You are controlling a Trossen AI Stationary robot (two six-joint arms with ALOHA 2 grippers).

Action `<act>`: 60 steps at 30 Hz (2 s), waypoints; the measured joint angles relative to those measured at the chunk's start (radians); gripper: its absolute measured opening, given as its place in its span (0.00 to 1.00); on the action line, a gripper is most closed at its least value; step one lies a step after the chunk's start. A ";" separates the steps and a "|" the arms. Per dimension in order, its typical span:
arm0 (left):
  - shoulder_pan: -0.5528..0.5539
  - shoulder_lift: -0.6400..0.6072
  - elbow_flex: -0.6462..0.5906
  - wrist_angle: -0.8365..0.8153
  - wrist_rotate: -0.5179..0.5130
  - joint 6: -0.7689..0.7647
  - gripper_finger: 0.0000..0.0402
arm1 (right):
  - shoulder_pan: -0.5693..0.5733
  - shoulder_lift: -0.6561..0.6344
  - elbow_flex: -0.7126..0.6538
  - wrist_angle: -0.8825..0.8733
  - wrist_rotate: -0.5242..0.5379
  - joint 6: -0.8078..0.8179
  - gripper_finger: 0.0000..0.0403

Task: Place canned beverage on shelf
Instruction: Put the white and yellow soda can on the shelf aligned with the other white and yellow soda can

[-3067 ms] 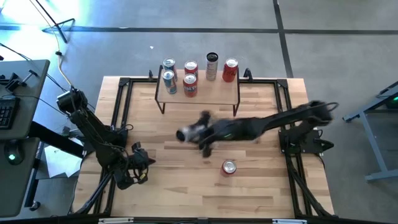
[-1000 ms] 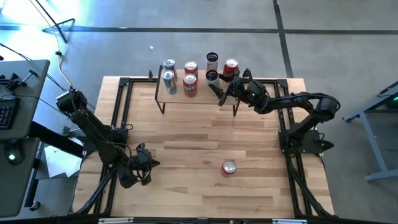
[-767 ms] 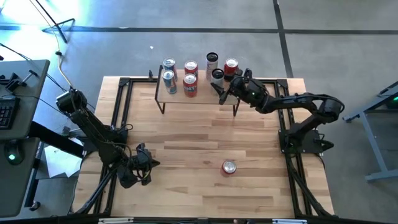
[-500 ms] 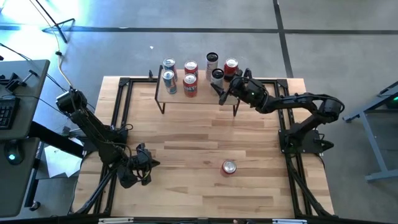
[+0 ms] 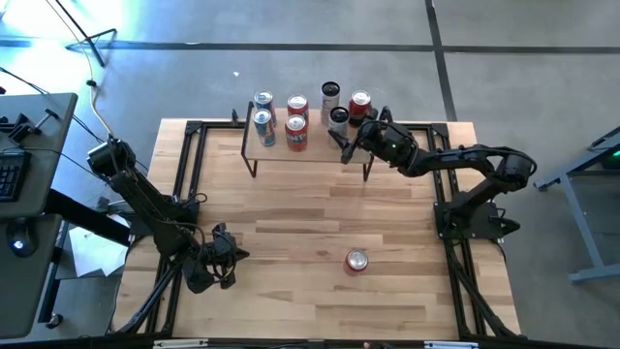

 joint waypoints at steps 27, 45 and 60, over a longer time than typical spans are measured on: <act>0.000 0.000 0.000 0.000 0.001 0.000 0.00 | 0.034 -0.002 0.001 -0.008 0.084 0.020 0.71; 0.000 0.000 0.000 0.000 0.004 0.000 0.00 | 0.041 -0.002 0.002 -0.026 0.105 -0.075 0.71; 0.000 0.000 0.000 0.000 0.019 0.001 0.00 | 0.041 -0.002 0.002 -0.021 0.073 -0.054 0.71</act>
